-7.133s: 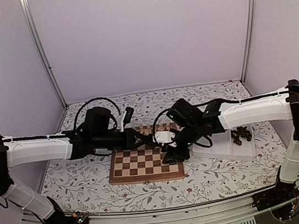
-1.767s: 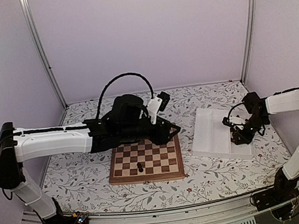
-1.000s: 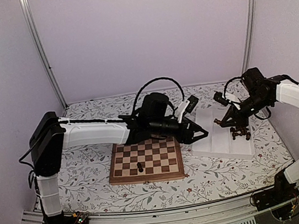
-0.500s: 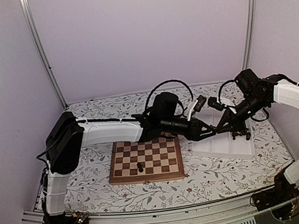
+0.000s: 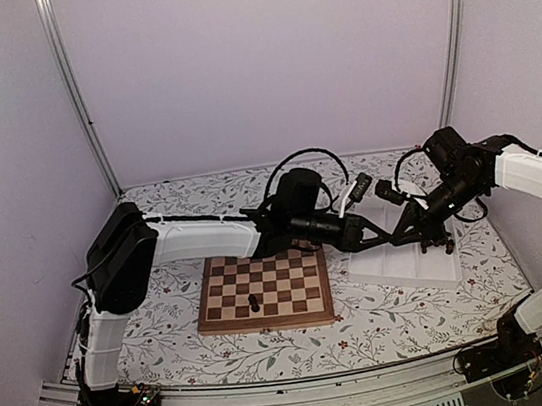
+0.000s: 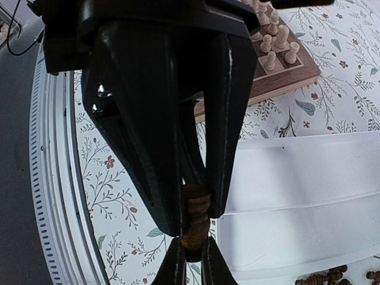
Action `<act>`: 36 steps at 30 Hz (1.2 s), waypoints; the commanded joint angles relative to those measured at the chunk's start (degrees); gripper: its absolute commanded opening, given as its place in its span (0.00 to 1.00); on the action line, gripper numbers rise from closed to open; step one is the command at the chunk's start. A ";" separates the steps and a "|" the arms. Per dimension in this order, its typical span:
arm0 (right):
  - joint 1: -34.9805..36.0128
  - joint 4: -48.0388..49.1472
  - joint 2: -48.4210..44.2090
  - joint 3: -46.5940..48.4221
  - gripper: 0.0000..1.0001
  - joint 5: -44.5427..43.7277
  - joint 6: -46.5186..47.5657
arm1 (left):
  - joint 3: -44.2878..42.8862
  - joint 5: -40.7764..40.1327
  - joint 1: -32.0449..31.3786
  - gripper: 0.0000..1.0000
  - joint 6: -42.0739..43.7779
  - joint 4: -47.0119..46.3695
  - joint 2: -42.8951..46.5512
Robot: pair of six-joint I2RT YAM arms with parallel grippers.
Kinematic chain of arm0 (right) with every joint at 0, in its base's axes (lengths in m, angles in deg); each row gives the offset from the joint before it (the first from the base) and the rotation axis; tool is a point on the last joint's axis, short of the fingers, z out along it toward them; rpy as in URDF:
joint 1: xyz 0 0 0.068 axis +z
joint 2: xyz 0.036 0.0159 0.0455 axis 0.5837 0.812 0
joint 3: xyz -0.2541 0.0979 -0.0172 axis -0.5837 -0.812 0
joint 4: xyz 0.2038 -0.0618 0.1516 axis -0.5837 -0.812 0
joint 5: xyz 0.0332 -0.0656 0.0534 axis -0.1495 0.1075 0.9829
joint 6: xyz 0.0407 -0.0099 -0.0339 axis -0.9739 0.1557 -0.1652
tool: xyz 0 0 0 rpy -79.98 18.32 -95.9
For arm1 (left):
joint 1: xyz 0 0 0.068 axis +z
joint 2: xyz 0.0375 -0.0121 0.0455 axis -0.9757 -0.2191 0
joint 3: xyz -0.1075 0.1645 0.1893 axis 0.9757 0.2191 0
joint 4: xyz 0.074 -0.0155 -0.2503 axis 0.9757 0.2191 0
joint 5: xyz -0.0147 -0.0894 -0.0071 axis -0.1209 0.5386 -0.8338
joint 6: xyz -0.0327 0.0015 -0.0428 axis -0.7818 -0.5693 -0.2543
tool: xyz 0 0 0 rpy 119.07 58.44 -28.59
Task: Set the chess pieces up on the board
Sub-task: Place the chess piece on the chessboard.
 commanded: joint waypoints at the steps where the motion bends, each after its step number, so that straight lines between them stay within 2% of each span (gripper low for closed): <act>1: 0.46 -0.82 0.28 1.94 0.07 0.49 0.65 | -0.43 1.70 0.70 0.16 -0.79 -2.96 -0.61; 4: 0.43 -1.70 0.28 3.74 0.10 1.06 0.80 | 1.07 1.38 0.74 0.11 -1.28 -3.95 0.53; 6: 0.43 -2.41 0.13 5.55 0.15 1.75 1.03 | 3.39 0.52 0.68 0.09 -1.79 -6.47 2.70; 10: -0.47 -2.10 -0.09 9.87 0.32 4.01 0.29 | 12.19 -3.31 1.04 0.07 -4.26 -15.68 8.12; 14: -4.81 1.21 0.38 14.09 0.42 13.49 -3.98 | 20.64 -7.25 1.80 0.08 -8.75 -27.64 12.23; 19: -6.92 12.54 2.57 13.79 0.44 24.42 -18.88 | 27.86 -15.19 1.96 0.07 -10.52 -39.37 15.64; 25: -6.81 18.55 9.09 15.82 0.44 35.59 -30.10 | 28.85 -19.56 1.93 0.06 -11.90 -46.00 16.19; 31: -4.22 20.57 11.83 15.75 0.44 37.93 -33.10 | 26.75 -21.53 2.08 0.07 -15.56 -47.59 13.90; 36: -3.05 22.30 11.59 14.42 0.40 39.51 -33.93 | 24.86 -21.15 2.08 0.07 -17.52 -48.16 12.15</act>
